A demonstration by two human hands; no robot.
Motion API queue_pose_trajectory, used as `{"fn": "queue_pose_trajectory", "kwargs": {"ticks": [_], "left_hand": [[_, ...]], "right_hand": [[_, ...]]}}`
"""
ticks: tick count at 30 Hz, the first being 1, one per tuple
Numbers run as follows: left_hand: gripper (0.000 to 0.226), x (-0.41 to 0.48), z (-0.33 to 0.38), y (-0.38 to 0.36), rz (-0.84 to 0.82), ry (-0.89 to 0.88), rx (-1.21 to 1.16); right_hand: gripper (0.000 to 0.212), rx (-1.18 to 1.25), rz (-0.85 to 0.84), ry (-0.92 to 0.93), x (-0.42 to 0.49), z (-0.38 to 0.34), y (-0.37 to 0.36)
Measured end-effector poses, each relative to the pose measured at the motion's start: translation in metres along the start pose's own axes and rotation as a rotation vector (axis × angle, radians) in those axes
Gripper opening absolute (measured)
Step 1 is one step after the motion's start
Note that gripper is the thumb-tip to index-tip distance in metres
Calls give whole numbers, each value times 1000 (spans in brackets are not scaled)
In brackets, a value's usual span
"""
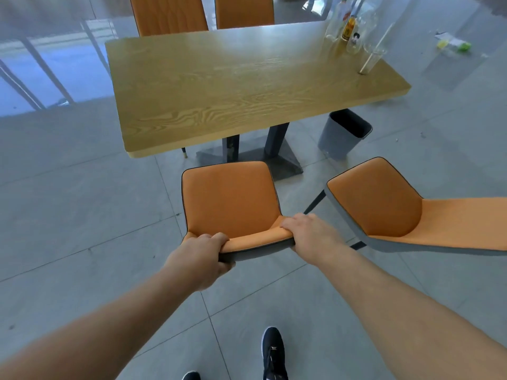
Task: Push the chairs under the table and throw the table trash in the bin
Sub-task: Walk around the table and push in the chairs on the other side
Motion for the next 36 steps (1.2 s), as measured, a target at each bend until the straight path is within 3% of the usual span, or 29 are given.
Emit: {"fn": "queue_pose_trajectory", "kwargs": {"ticks": [17, 19, 21, 23, 25, 31, 36], "left_hand": [[37, 51, 48, -1, 68, 221, -18], [46, 40, 51, 0, 77, 259, -27], [61, 30, 58, 7, 87, 264, 15], [73, 21, 72, 20, 103, 246, 50], [80, 9, 95, 40, 151, 193, 56], [81, -33, 198, 91, 324, -32, 59], [79, -67, 295, 96, 404, -156, 122]], "right_hand": [[17, -41, 23, 211, 66, 67, 26], [24, -33, 30, 193, 60, 68, 25], [51, -17, 36, 169, 50, 71, 31], [73, -43, 79, 182, 36, 76, 43], [79, -77, 144, 193, 15, 82, 62], [72, 9, 313, 171, -75, 115, 140], [63, 1, 355, 185, -154, 150, 181]]}}
Point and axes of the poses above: each hand's wrist, its own x-axis towards the middle knuckle, its own y-axis out of the back of the hand, z = x × y, the point moved 8 cm from there along x, towards the middle knuckle, and after that the axes turned 13 degrees about z, right-handed, at the moved point
